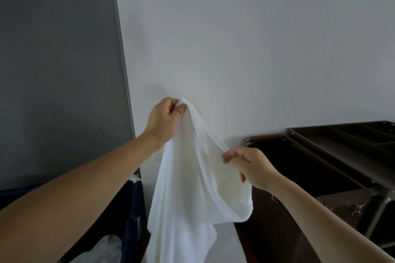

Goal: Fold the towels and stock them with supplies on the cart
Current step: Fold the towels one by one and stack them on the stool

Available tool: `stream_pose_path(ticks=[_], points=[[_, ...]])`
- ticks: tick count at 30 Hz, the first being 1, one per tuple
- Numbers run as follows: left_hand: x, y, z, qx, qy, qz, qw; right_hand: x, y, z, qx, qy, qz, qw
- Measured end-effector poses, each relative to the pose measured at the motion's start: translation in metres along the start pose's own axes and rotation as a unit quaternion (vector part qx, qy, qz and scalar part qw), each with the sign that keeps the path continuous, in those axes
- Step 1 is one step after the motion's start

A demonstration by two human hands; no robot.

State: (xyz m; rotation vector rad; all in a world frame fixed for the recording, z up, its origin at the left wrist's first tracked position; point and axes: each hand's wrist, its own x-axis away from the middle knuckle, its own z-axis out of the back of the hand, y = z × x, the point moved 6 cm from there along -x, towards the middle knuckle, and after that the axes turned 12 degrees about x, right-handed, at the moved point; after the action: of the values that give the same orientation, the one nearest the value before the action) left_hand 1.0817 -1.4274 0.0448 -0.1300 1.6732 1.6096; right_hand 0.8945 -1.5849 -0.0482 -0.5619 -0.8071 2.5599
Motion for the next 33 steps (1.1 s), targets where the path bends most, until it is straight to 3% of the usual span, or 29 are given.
stream_pose_path(ticks=[3, 6, 9, 12, 16, 21, 27, 30, 33], points=[[-0.013, 0.018, 0.002, 0.001, 0.010, -0.029, 1.000, 0.011, 0.002, -0.014, 0.106, -0.106, -0.001, 0.989], [-0.020, 0.027, 0.006, -0.006, 0.021, -0.055, 0.998, 0.019, 0.002, -0.035, 0.286, -0.220, 0.031, 0.932], [-0.027, 0.026, 0.017, -0.015, 0.034, -0.065, 0.997, 0.025, 0.007, -0.047, 0.365, -0.263, 0.053, 0.892], [-0.033, 0.009, 0.035, -0.049, 0.052, -0.052, 0.996, 0.025, 0.006, -0.042, 0.374, -0.254, 0.084, 0.888], [-0.037, -0.028, 0.072, -0.081, 0.093, 0.000, 0.992, 0.020, -0.002, -0.001, 0.361, -0.169, 0.093, 0.912], [-0.025, -0.055, 0.089, -0.061, 0.087, 0.028, 0.994, 0.019, 0.000, 0.026, 0.205, -0.174, 0.037, 0.962], [-0.020, -0.052, 0.072, -0.016, 0.064, 0.026, 0.997, 0.020, 0.010, 0.019, 0.244, -0.222, 0.023, 0.944], [-0.020, -0.048, 0.059, -0.001, 0.062, 0.028, 0.998, 0.022, 0.008, 0.013, 0.346, -0.193, 0.059, 0.916], [-0.019, -0.048, 0.055, 0.009, 0.071, 0.038, 0.997, 0.026, 0.007, 0.011, 0.355, -0.158, 0.089, 0.917]])
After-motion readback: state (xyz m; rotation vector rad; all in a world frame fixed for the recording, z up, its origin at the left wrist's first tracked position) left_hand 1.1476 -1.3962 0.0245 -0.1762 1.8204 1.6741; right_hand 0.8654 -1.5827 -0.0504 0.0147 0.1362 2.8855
